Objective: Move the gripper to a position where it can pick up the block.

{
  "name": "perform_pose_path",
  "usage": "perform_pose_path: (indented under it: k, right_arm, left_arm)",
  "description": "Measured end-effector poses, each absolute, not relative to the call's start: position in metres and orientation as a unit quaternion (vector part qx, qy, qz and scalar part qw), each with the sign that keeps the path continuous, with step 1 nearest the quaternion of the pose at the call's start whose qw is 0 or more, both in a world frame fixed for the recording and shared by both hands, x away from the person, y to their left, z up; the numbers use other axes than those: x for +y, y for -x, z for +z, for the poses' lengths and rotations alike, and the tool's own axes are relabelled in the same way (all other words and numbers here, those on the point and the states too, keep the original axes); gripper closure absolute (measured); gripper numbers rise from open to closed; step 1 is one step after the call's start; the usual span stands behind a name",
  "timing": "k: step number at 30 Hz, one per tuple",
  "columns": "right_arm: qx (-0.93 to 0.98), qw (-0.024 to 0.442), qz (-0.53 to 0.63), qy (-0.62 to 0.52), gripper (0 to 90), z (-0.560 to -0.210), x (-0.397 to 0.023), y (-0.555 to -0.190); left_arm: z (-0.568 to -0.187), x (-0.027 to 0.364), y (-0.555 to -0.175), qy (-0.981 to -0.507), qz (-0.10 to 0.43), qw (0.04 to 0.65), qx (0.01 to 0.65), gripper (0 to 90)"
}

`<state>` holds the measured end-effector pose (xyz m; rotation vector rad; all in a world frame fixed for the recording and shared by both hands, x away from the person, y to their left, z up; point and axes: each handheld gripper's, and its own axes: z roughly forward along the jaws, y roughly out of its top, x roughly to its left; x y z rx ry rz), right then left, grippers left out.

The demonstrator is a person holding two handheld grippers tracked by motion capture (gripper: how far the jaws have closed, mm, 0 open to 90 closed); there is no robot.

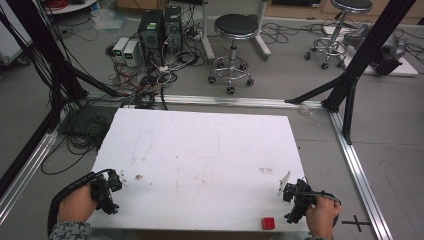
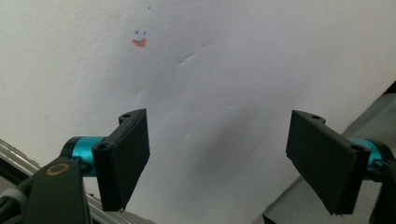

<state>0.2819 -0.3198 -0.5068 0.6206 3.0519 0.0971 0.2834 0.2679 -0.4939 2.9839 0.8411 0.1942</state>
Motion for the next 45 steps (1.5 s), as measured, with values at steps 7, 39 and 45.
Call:
perform_pose_path:
  k: [7, 39, 45]
  right_arm:
    - [0.98, 0.012, 0.033, -0.196, 7.8, -0.5064, -0.3204, -0.2824]
    - [0.983, 0.018, 0.029, -0.179, 7.8, -0.5046, -0.3232, -0.278]
    - [0.987, 0.024, 0.025, -0.16, 7.8, -0.5031, -0.3203, -0.2748]
  left_arm:
    - [-0.4935, 0.2677, -0.2828, -0.96, 0.063, 0.023, 0.271, 21.8]
    - [-0.4923, 0.2699, -0.2821, -0.958, 0.07, 0.035, 0.276, 22.2]
    - [-0.4906, 0.2705, -0.2819, -0.958, 0.072, 0.036, 0.275, 22.3]
